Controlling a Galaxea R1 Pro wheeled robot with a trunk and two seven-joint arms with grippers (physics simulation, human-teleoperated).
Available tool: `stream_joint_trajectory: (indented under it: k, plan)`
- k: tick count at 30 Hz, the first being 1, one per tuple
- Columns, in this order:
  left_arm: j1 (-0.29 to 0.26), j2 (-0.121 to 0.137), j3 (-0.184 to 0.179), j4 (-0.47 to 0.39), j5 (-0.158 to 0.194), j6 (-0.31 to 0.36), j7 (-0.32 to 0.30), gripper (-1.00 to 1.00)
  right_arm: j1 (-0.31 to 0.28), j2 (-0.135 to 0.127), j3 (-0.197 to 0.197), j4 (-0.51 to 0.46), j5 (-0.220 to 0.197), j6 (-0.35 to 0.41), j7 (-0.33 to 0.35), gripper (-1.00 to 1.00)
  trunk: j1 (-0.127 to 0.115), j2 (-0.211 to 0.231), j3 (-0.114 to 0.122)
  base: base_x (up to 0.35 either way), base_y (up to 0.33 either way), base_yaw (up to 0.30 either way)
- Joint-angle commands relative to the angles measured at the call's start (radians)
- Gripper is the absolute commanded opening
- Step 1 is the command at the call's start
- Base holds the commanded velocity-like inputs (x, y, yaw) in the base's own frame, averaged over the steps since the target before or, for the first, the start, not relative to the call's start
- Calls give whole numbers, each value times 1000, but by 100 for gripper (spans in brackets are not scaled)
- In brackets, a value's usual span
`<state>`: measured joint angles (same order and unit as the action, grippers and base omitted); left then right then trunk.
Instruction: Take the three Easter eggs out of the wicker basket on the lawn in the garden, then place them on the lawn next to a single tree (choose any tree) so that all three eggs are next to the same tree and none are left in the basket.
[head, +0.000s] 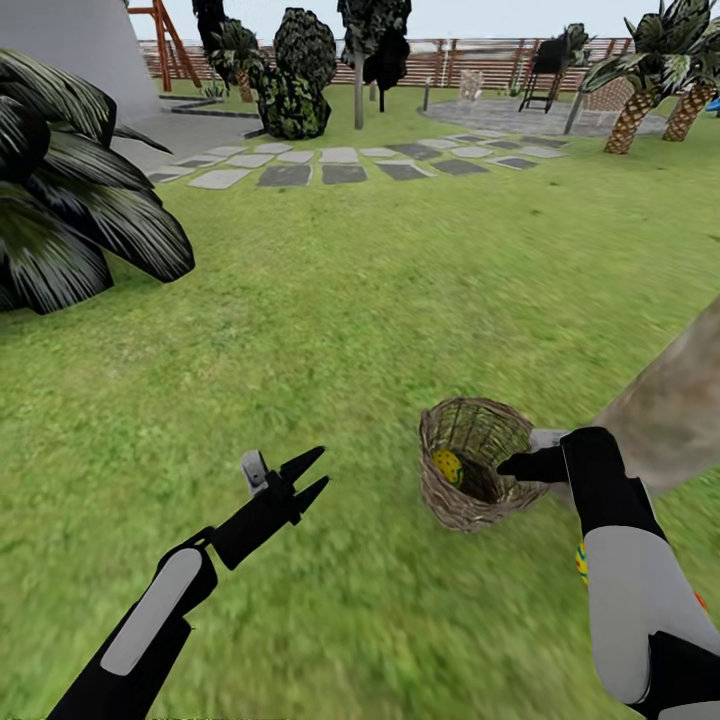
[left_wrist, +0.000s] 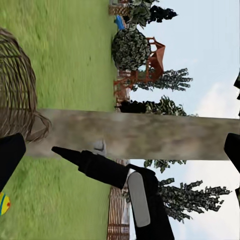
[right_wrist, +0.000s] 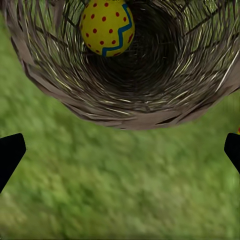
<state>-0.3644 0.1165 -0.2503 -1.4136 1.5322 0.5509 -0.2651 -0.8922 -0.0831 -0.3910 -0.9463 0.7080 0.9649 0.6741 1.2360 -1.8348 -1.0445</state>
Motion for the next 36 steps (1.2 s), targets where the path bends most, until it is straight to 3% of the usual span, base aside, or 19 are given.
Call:
stream_joint_trajectory:
  k: [1, 8, 15, 36]
  plan:
    - [-1, 2, -1, 1, 6, 3, -1, 100, -1, 0, -2, 0, 10, 2, 10, 100, -4, 7, 2, 0, 0, 53]
    - [-1, 7, -1, 1, 7, 3, -2, 100, -1, 1, -2, 4, 10, 2, 10, 100, -4, 7, 1, 0, 0, -6]
    - [-1, 6, -1, 2, 13, 1, -2, 100, -1, 0, -2, 5, 10, 2, 11, 100, -4, 7, 1, 26, 27, -242]
    - [0, 5, -1, 4, 34, 1, -2, 100, -1, 2, -2, 13, 10, 2, 11, 100, -4, 7, 1, 199, 248, -285]
